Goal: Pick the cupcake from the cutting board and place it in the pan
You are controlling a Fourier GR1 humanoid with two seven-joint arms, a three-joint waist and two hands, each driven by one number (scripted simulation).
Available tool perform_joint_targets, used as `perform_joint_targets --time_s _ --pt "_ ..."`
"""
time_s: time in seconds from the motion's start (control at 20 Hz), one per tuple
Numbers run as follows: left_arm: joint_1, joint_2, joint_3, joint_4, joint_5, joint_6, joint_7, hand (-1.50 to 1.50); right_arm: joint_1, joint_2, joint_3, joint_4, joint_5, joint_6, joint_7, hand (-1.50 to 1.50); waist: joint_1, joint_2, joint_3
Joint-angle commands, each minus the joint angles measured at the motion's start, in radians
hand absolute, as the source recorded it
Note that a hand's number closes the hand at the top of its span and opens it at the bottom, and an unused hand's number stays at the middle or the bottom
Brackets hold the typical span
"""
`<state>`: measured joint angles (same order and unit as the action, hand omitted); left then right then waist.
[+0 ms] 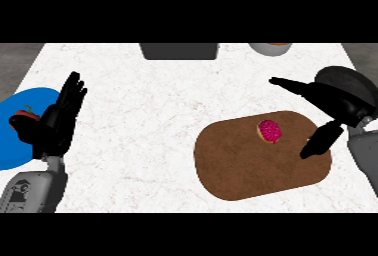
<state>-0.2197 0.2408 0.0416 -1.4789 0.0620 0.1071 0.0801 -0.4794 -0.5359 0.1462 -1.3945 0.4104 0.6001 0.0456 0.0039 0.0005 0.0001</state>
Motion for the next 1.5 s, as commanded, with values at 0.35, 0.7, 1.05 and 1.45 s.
perform_joint_targets --time_s 0.35,0.7,1.05,1.45 --pt "-0.01 -0.02 0.03 0.008 -0.018 -0.01 0.002 0.0 -0.015 0.083 0.036 0.004 0.17 0.034 0.048 -1.5 -0.002 -0.001 0.0" --pt "-0.047 -0.058 0.017 0.037 -0.046 0.011 0.011 0.0 0.01 0.089 0.094 0.051 0.317 0.009 -0.001 -1.5 -0.005 -0.001 0.0" --pt "-0.036 -0.053 0.026 -0.022 -0.048 -0.012 0.048 0.0 -0.043 0.108 0.066 0.263 0.421 -0.053 -0.136 -1.5 0.001 0.0 0.0" --pt "-0.007 -0.079 0.034 0.029 -0.08 -0.002 -0.023 0.0 -0.045 0.168 0.087 0.312 0.516 -0.077 -0.117 -1.5 -0.002 0.001 0.0"
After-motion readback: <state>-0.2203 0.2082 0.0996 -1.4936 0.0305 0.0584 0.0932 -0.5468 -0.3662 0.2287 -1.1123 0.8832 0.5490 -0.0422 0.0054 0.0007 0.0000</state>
